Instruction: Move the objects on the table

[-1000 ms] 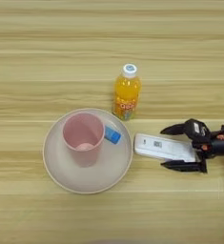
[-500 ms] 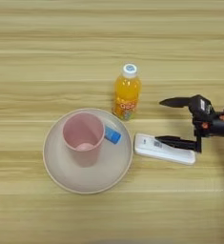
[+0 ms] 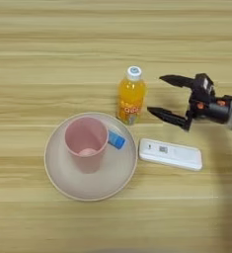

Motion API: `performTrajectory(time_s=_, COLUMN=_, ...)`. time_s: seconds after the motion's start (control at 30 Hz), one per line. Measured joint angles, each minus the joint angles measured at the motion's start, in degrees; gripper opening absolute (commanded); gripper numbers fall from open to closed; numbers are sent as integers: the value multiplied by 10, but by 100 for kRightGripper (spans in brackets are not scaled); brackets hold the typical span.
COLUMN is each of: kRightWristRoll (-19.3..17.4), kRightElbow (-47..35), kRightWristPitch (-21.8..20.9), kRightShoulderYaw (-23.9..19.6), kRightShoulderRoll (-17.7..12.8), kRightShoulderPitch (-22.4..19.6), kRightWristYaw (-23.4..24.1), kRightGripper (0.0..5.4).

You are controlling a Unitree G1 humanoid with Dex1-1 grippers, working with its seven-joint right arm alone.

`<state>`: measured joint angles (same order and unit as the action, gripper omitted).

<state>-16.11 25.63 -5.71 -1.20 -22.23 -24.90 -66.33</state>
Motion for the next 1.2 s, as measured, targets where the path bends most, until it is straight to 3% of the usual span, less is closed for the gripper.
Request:
performTrajectory(time_s=0.17, kRightWristRoll=-5, kRightElbow=0, kRightWristPitch=3, kRightShoulderYaw=-2, kRightShoulderRoll=27, kRightShoulderPitch=-5, kRightWristYaw=22, kRightGripper=536)
performTrajectory(time_s=0.7, kRightWristRoll=-9, kRightElbow=-29, kRightWristPitch=17, kRightShoulderYaw=14, kRightShoulderRoll=66, kRightShoulderPitch=-7, kRightWristYaw=49, kRightGripper=536)
performTrajectory(time_s=1.2, kRightWristRoll=43, kRightElbow=42, kRightWristPitch=0, kRightShoulderYaw=36, kRightShoulderRoll=103, kRightShoulderPitch=-28, kRightWristYaw=111, kRightGripper=516)
